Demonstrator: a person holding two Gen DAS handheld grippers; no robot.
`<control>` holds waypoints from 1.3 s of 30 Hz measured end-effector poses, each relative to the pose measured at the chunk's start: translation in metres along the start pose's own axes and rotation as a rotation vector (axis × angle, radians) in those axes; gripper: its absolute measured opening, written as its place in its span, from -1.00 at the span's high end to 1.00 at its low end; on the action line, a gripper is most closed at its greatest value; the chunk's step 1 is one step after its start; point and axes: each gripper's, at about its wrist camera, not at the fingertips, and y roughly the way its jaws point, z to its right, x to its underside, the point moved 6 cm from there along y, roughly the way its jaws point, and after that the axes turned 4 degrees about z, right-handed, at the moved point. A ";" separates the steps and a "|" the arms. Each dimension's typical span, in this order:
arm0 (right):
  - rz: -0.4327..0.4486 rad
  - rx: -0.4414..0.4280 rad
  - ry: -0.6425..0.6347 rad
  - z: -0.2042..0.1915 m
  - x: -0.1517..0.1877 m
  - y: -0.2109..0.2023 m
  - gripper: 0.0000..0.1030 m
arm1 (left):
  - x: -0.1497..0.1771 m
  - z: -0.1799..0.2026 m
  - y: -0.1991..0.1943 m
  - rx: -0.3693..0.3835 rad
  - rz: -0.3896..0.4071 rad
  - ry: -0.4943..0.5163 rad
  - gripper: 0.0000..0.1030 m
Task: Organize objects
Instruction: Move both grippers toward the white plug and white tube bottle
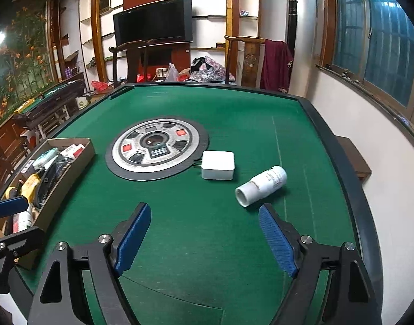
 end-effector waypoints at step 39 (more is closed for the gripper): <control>-0.130 -0.090 0.524 0.139 0.005 0.075 -0.73 | -0.105 0.079 0.155 0.139 0.038 0.193 -0.41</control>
